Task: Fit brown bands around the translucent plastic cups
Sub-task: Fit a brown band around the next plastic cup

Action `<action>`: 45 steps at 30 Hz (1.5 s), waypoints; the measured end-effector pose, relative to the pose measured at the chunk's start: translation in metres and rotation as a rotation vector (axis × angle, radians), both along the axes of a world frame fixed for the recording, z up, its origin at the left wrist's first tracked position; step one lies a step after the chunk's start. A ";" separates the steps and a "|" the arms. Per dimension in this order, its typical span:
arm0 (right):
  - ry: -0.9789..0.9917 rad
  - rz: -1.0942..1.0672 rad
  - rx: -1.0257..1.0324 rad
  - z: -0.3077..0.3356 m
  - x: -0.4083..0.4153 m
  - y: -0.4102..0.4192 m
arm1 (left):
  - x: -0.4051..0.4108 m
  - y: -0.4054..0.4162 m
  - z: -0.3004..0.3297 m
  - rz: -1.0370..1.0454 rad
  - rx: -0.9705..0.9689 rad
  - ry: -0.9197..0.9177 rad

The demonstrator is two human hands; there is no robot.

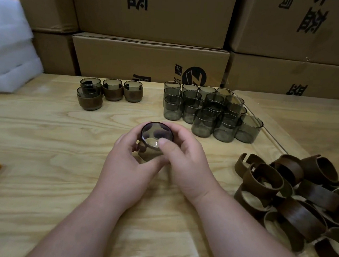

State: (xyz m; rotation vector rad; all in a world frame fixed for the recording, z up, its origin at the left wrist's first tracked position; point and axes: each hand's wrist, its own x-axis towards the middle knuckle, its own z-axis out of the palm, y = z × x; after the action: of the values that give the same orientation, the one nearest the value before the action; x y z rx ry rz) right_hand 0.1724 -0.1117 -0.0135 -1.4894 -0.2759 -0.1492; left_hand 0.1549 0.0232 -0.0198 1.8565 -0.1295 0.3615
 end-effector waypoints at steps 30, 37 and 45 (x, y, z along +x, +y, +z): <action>0.141 -0.123 0.183 0.013 -0.001 -0.006 | -0.002 0.001 -0.001 -0.115 -0.004 0.034; 0.121 -0.137 0.147 0.010 0.000 -0.004 | -0.004 0.000 0.000 -0.137 0.113 -0.039; 0.048 -0.084 0.067 0.007 -0.002 -0.003 | -0.003 0.000 -0.001 -0.119 0.132 -0.073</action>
State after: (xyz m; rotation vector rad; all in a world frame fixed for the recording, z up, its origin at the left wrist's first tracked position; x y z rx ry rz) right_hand 0.1701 -0.1144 -0.0065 -1.4370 -0.1685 -0.1876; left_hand 0.1514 0.0231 -0.0206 1.9563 -0.3186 0.3451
